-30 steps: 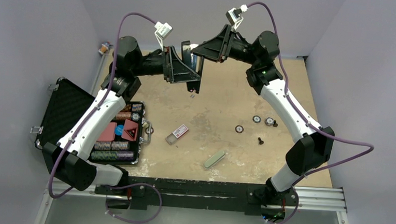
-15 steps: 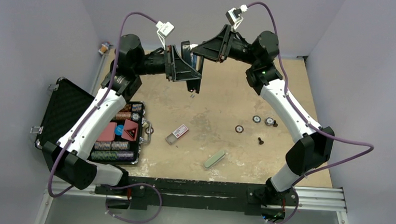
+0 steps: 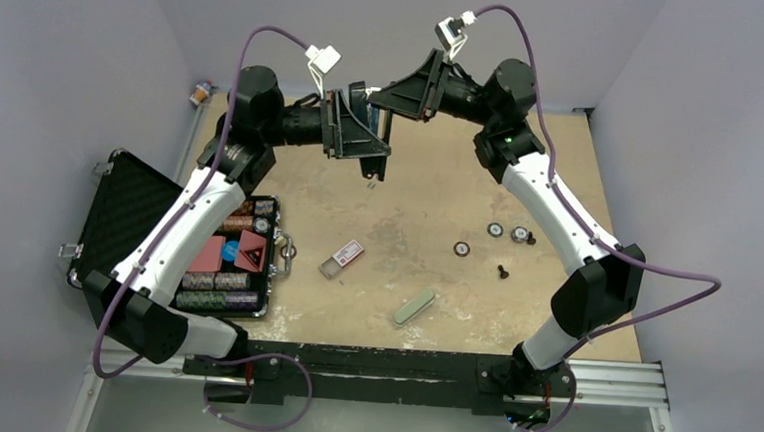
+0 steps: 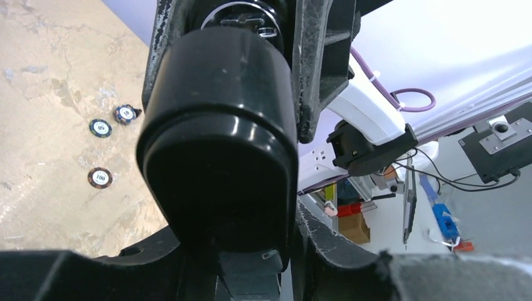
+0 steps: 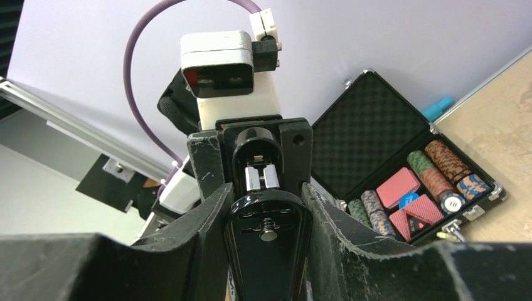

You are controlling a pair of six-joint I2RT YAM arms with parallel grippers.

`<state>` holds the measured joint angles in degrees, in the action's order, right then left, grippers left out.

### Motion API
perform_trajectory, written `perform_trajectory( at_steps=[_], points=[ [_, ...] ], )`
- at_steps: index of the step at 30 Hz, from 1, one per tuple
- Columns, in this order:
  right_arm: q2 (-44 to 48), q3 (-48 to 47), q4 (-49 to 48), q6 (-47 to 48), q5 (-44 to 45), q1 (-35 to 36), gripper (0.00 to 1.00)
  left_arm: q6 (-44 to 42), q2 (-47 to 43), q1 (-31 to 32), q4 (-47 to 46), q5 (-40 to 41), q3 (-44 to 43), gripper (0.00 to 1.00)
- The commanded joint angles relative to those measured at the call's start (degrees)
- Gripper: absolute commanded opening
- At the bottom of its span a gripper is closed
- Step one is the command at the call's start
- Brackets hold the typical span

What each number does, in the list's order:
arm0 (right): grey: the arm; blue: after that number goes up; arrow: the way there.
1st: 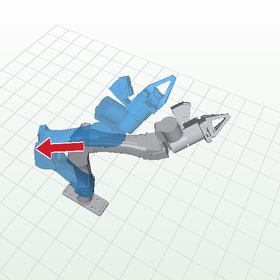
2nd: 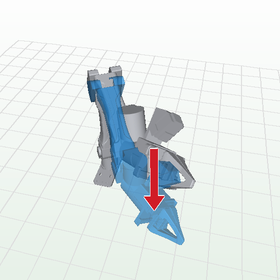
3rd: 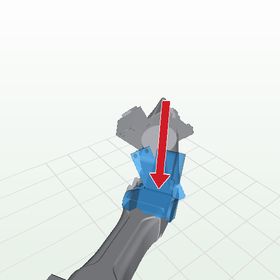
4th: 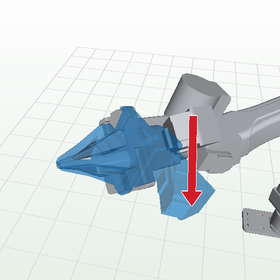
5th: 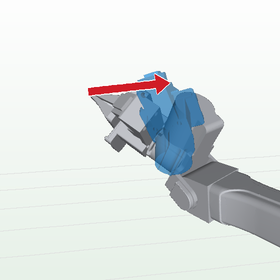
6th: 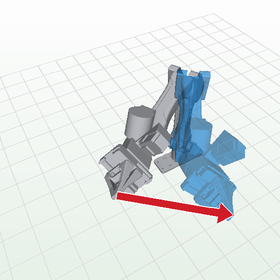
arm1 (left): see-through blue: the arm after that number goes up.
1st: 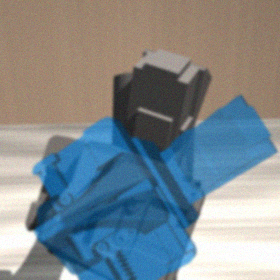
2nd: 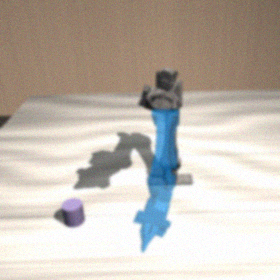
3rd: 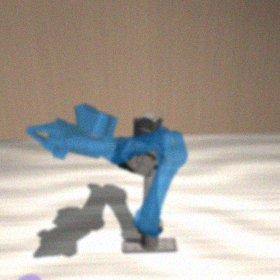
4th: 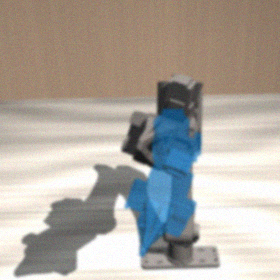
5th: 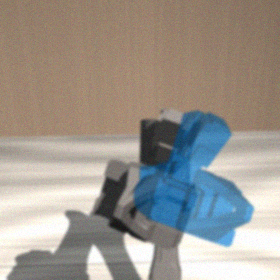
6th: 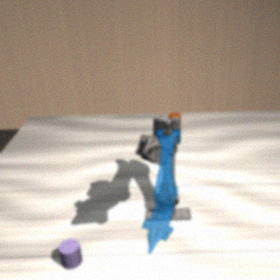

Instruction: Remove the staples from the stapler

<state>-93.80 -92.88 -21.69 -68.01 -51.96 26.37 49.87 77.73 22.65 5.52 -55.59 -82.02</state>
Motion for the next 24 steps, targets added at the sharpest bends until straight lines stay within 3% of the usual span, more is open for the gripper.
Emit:
perform_trajectory(
  at_steps=[1, 2, 3, 7, 8, 17, 24],
  points=[
    [1.69, -1.42, -1.58, -0.40, 0.87, 0.37, 0.00, -3.36, 0.52, 0.20, 2.70, 2.13, -3.01, 0.00],
    [1.73, -1.28, -1.17, -0.07, 0.74, 0.38, 0.00, -3.91, 0.41, 0.20, 3.87, 2.60, -3.24, 0.00],
    [1.82, -1.30, -0.23, 0.62, 0.73, 0.35, 0.08, -4.65, 0.40, 0.20, 5.10, 3.05, -3.50, 0.00],
    [2.39, -3.28, 8.68, 7.20, 2.72, 0.20, 0.88, -8.60, 1.09, 0.11, 13.54, 6.53, -6.31, 0.00],
    [2.51, -4.02, 11.45, 9.31, 3.62, 0.03, 0.95, -9.70, 1.39, 0.04, 15.79, 7.68, -7.07, 0.00],
    [7.19, -0.55, 25.24, 18.66, 8.23, -9.28, 0.99, -15.49, 2.78, -2.64, 29.78, 20.98, -8.82, 0.00],
    [9.02, 1.34, 37.53, 27.93, 13.08, -12.70, 0.99, -15.72, 10.50, -4.89, 36.53, 31.61, -9.08, 0.00]
  ],
)
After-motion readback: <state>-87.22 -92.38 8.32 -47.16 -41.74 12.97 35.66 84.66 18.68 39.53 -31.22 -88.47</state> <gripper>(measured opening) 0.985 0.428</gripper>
